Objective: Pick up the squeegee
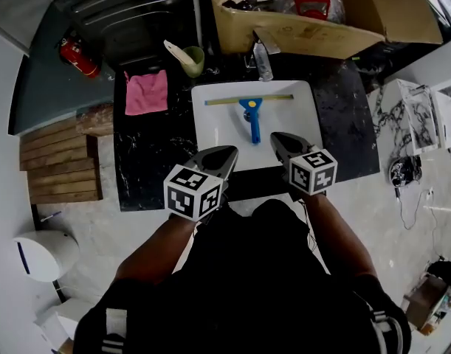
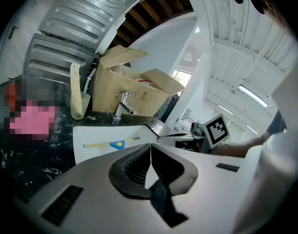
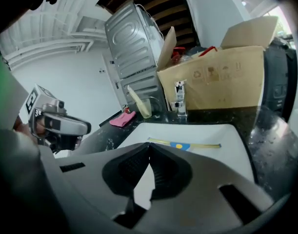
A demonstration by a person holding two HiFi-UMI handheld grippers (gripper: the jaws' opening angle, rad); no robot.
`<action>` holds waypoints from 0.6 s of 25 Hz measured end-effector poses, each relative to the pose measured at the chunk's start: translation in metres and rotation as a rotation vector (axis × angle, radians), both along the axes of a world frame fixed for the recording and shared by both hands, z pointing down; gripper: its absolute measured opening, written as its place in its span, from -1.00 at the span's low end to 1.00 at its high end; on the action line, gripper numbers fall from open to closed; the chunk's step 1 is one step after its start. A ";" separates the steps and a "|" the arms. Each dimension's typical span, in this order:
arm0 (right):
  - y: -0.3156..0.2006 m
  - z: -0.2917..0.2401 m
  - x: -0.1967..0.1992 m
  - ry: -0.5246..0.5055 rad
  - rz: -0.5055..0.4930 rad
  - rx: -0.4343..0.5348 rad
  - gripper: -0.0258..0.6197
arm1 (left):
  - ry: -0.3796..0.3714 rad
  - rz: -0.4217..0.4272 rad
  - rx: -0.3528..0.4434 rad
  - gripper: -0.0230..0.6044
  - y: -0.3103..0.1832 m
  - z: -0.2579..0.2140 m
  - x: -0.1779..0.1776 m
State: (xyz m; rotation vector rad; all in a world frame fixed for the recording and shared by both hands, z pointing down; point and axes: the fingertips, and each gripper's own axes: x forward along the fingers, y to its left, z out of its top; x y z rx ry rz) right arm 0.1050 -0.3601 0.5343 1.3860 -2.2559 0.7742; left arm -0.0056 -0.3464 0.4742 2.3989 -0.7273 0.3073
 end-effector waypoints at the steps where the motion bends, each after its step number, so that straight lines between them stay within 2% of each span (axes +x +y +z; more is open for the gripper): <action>1: -0.007 0.009 0.001 0.026 -0.006 -0.017 -0.89 | 0.003 -0.004 -0.005 -0.87 0.000 0.001 -0.001; 4: -0.029 0.034 0.006 0.086 -0.024 -0.061 -0.89 | -0.003 -0.019 -0.012 -0.87 -0.002 0.006 -0.006; 7: -0.046 0.061 0.006 0.084 -0.049 -0.118 -0.85 | -0.013 -0.045 -0.002 -0.87 -0.004 0.008 -0.010; 12: -0.069 0.106 0.004 0.121 -0.088 -0.212 -0.71 | 0.012 -0.183 -0.028 -0.87 -0.010 0.012 -0.031; 15: -0.084 0.130 0.010 0.148 -0.068 -0.271 -0.62 | 0.007 -0.238 -0.048 -0.87 -0.009 0.017 -0.037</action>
